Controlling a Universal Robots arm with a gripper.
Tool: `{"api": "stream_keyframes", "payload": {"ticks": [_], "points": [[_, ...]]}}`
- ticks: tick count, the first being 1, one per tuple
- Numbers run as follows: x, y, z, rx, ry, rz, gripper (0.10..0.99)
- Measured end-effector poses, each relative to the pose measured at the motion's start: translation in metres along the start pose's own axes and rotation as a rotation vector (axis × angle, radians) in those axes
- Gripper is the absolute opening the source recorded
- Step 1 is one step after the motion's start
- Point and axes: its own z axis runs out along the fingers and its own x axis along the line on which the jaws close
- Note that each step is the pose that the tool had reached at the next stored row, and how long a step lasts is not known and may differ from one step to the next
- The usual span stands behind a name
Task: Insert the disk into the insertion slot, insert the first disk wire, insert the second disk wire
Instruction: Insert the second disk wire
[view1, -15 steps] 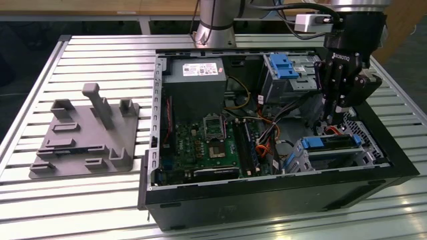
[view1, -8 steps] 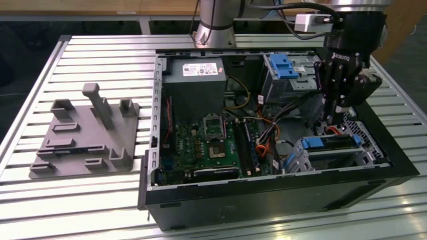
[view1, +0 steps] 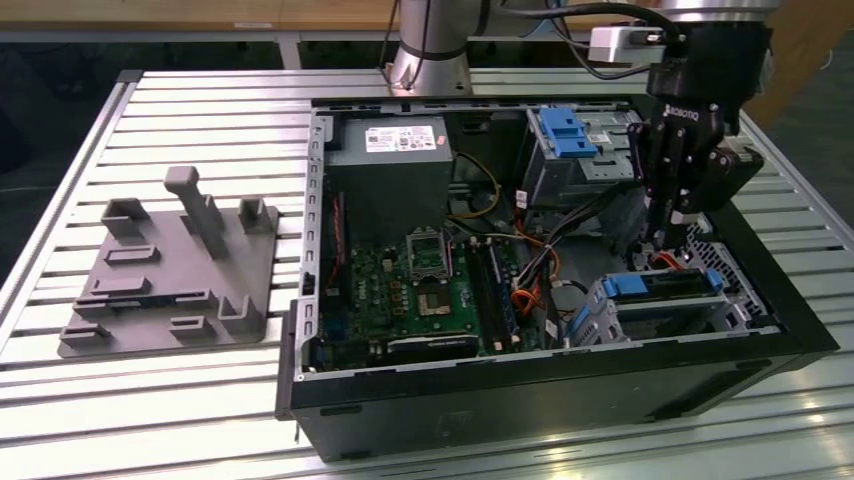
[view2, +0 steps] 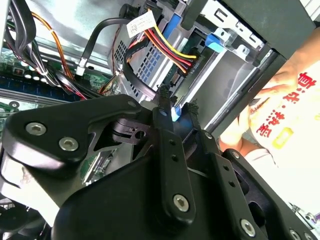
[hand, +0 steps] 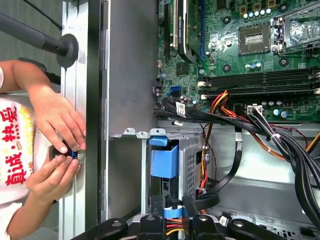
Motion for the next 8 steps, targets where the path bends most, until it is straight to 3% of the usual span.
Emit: {"api": "stream_keyframes", "payload": {"ticks": [2,4,8], "points": [[-0.0004,0.0,-0.0002,0.0,0.0022,-0.001,0.282],[-0.0006,0.0,-0.0001,0.0,0.0035,-0.001,0.153],[-0.001,0.0,0.0006,0.0,0.0037,-0.001,0.149]]}}
